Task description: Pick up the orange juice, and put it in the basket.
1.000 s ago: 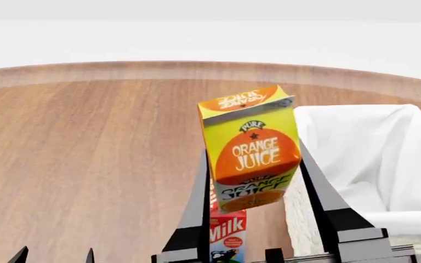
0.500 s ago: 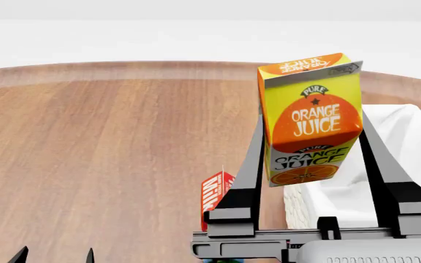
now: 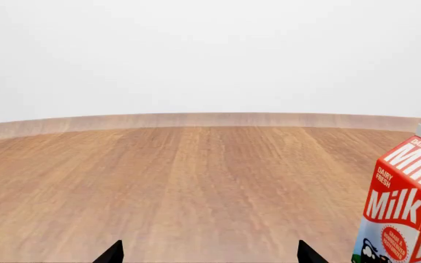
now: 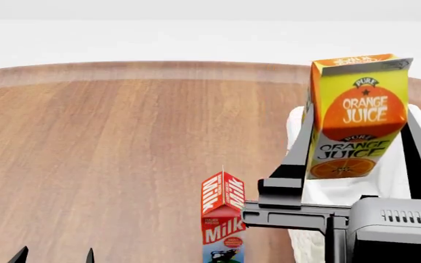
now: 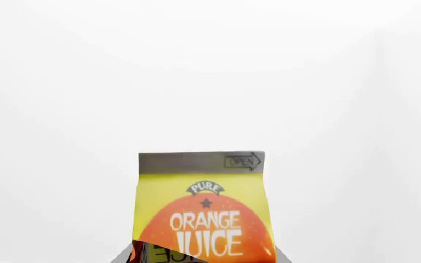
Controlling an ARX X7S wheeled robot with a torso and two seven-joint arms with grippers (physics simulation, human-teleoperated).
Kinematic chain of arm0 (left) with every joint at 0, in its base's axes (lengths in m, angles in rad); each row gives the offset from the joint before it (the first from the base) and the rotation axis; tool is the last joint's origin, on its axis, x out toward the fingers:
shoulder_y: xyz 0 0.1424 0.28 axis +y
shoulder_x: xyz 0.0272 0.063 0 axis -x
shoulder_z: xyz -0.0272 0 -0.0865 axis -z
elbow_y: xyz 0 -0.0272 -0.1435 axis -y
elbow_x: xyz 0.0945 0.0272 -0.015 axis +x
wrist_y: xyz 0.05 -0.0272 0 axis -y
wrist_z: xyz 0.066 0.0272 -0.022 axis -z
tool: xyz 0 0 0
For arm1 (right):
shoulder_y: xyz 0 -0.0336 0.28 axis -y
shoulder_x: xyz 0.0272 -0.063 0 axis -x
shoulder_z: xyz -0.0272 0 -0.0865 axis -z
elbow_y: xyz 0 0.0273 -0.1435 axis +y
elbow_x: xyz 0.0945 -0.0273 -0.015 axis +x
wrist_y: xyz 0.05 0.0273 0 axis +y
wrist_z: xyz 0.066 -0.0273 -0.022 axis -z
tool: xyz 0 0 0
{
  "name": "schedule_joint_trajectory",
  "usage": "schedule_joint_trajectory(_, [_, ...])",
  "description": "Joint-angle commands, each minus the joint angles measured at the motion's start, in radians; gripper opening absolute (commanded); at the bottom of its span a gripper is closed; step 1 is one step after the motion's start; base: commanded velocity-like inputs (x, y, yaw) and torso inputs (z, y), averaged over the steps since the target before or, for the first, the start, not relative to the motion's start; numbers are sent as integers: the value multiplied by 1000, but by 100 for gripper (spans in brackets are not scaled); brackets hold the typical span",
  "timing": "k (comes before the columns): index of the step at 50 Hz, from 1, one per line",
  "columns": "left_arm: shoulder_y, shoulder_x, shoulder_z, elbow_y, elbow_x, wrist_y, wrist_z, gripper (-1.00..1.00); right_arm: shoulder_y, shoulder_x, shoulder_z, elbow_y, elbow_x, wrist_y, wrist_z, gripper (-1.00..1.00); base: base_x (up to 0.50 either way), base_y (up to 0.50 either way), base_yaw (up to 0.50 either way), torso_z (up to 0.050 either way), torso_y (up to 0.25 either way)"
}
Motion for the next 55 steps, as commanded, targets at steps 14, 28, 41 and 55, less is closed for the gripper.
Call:
schedule_joint_trajectory(14, [-2, -3, 5, -1, -3, 2, -4, 100, -14, -73, 28, 278, -9, -77, -121, -100, 0, 0, 0, 0, 1])
schedule_joint_trajectory(28, [-2, -5, 8, -1, -5, 3, -6, 100, 39, -156, 10, 425, -21, -33, -171, -100, 0, 0, 0, 1, 1])
schedule_joint_trajectory(41, [-3, -7, 10, -1, -7, 4, -8, 100, 32, -168, 17, 508, -20, -47, -195, -100, 0, 0, 0, 0, 1])
schedule_joint_trajectory(55, [-4, -9, 13, -2, -9, 5, -10, 100, 69, -222, 25, 619, -3, -41, -241, -100, 0, 0, 0, 1, 1])
